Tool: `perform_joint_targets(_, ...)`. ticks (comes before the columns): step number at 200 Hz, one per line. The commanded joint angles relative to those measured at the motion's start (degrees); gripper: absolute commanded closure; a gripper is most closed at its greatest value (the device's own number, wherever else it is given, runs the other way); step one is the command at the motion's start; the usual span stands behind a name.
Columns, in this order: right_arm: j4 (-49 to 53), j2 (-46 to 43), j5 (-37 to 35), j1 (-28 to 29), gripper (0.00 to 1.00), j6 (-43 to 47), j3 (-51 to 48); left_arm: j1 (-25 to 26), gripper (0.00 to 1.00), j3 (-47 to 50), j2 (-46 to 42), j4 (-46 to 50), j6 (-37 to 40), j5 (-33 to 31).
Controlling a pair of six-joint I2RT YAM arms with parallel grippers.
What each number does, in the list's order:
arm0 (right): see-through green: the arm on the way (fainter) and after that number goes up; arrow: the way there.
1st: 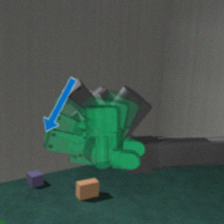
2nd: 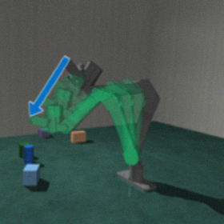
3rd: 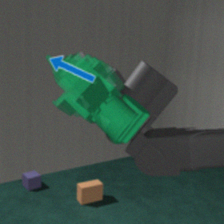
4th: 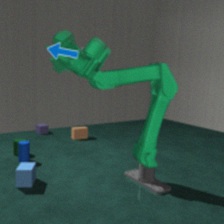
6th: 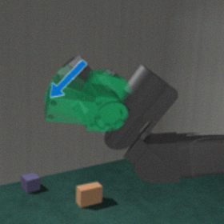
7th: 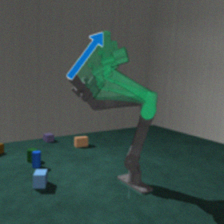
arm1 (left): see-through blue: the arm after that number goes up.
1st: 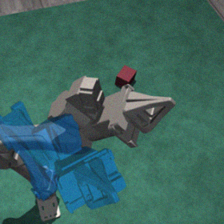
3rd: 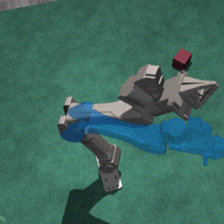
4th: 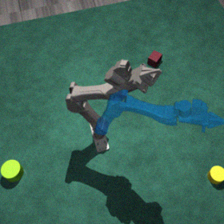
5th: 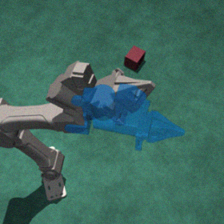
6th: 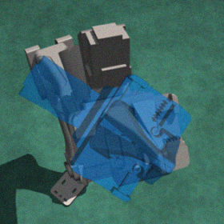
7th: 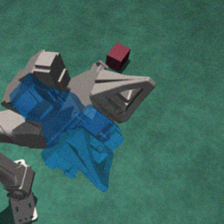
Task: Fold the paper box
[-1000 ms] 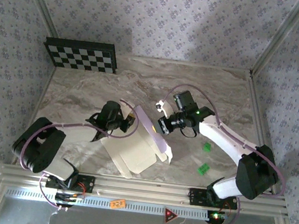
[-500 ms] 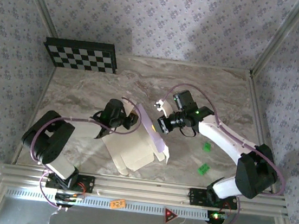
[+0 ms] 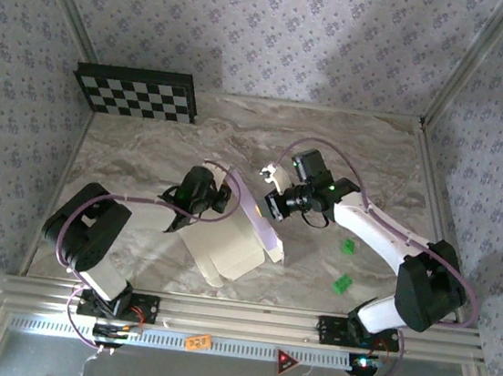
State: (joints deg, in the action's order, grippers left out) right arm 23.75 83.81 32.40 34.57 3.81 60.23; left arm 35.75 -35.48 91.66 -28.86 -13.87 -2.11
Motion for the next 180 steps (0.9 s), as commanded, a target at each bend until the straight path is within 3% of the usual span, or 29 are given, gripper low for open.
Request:
perform_joint_targets(1,4.04,1.20,0.55,0.15,0.82,-0.58,-0.56,0.76,1.00,-1.77,0.88,1.31,-4.96,-7.52)
perform_joint_targets(13,3.75,1.31,1.05,-0.07,0.82,-0.72,-0.81,1.16,0.95,-1.98,1.38,0.43,-4.32,-5.89)
perform_joint_targets(43,3.71,1.49,1.44,-0.77,0.82,-0.74,-0.99,1.47,0.70,-1.74,1.75,-0.68,-2.33,-4.06)
perform_joint_targets(71,3.95,1.47,1.44,-1.58,0.82,-0.61,-0.90,1.27,0.59,-1.43,0.40,0.23,-0.45,-4.67)
perform_joint_targets(127,4.38,1.41,1.86,-3.32,0.82,-0.47,-0.13,-0.91,0.49,0.34,-2.71,-0.02,2.84,-1.43)
perform_joint_targets(180,4.99,1.45,3.53,-4.94,0.81,0.05,0.71,-4.69,0.46,1.58,-3.65,-8.72,6.44,11.34)
